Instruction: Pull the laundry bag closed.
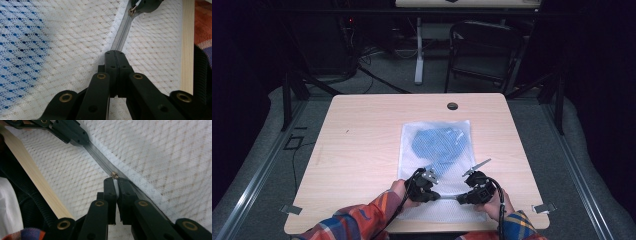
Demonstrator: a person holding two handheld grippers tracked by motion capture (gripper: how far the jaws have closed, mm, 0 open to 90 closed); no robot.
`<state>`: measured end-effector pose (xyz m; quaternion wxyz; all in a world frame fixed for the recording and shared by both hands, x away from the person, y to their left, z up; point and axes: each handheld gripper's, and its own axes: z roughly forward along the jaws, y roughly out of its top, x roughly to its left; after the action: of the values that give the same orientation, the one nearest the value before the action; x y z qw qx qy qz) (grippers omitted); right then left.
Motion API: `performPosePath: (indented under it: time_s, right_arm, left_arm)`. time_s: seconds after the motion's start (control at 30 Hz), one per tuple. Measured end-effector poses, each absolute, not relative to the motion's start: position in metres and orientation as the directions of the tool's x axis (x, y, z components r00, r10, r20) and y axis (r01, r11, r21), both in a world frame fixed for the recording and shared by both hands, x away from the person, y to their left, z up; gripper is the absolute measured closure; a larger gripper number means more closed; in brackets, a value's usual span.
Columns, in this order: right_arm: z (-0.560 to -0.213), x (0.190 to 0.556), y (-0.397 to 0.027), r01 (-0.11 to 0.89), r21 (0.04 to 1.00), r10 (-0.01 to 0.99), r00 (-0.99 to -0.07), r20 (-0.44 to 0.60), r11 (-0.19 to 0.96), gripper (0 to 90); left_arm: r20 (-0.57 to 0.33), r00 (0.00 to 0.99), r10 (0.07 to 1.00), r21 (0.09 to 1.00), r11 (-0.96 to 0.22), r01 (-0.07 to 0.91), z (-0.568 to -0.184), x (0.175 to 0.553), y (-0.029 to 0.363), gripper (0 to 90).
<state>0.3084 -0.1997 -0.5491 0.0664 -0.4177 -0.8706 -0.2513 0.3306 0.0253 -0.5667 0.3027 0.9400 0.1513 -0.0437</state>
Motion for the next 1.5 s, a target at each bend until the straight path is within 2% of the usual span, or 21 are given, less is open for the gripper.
performPosePath:
  time_s: [0.73,0.77,0.9,1.0,1.2,1.23,1.5]
  right_arm:
    - [-0.545,0.305,-0.216,0.773,0.376,0.710,-0.626,0.323,0.511,86.6]
    - [-0.547,0.304,-0.215,0.786,0.388,0.718,-0.608,0.340,0.482,86.7]
    - [-0.546,0.304,-0.214,0.777,0.374,0.716,-0.620,0.320,0.506,86.7]
    - [-0.546,0.305,-0.214,0.763,0.398,0.706,-0.635,0.314,0.509,86.7]
    - [-0.548,0.306,-0.207,0.761,0.385,0.702,-0.639,0.313,0.521,86.7]
    - [-0.548,0.308,-0.207,0.742,0.379,0.693,-0.662,0.286,0.552,86.7]
    - [-0.551,0.307,-0.199,0.744,0.395,0.695,-0.658,0.291,0.539,86.7]
  left_arm:
    - [-0.181,0.948,0.261,0.563,-0.763,0.317,-0.568,0.330,0.026,90.0]
    - [-0.178,0.949,0.261,0.563,-0.764,0.316,-0.568,0.330,0.026,90.0]
    - [-0.184,0.948,0.259,0.566,-0.761,0.318,-0.568,0.330,0.026,90.0]
    - [-0.183,0.950,0.253,0.562,-0.766,0.312,-0.567,0.331,0.026,90.0]
    - [-0.171,0.956,0.240,0.588,-0.753,0.294,-0.567,0.329,0.021,90.0]
    - [-0.160,0.959,0.234,0.589,-0.757,0.283,-0.566,0.328,0.016,90.0]
    - [-0.143,0.967,0.210,0.617,-0.745,0.253,-0.571,0.323,-0.002,88.3]
